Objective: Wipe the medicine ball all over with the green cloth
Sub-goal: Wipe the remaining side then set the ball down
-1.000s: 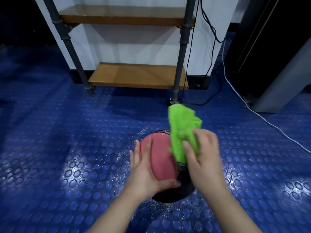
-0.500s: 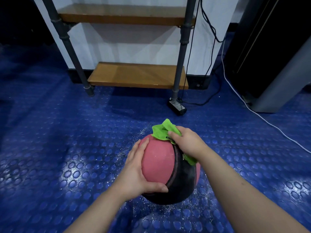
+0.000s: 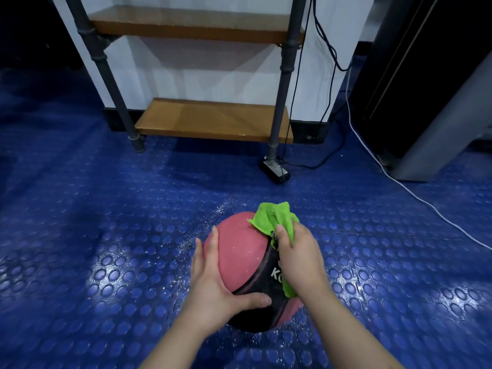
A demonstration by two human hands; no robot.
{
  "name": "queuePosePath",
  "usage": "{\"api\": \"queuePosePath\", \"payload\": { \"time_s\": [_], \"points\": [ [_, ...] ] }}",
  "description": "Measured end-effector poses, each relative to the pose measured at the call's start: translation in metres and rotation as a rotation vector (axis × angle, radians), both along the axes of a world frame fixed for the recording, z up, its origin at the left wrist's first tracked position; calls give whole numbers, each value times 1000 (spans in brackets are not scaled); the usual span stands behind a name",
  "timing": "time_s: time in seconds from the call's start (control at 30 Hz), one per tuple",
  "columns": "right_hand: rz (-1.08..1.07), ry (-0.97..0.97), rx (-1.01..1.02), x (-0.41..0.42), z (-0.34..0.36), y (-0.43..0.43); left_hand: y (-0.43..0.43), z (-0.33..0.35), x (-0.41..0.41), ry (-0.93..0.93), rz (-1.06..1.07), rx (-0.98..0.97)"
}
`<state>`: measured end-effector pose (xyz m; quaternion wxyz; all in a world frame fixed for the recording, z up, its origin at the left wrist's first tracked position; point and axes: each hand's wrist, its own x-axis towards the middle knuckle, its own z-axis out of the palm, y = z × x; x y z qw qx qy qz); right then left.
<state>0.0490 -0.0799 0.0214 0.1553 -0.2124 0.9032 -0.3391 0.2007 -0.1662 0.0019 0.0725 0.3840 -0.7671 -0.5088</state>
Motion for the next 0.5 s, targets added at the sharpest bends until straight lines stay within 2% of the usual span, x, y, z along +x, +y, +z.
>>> {"api": "queuePosePath", "payload": {
  "time_s": [0.07,0.1,0.2,0.23,0.5],
  "points": [
    [49,126,164,-12,9,2,-6,-2,2,7,-6,15],
    [82,174,168,-15,11,3,-9,-3,3,6,-12,15],
    [335,109,-71,-11,10,2,-15,-3,2,13,-14,9],
    [392,84,-88,-9,7,0,-15,-3,1,16,-14,6],
    [194,-19,34,-22,14,-38,-16,-4,-3,42,10,19]
  ]
}}
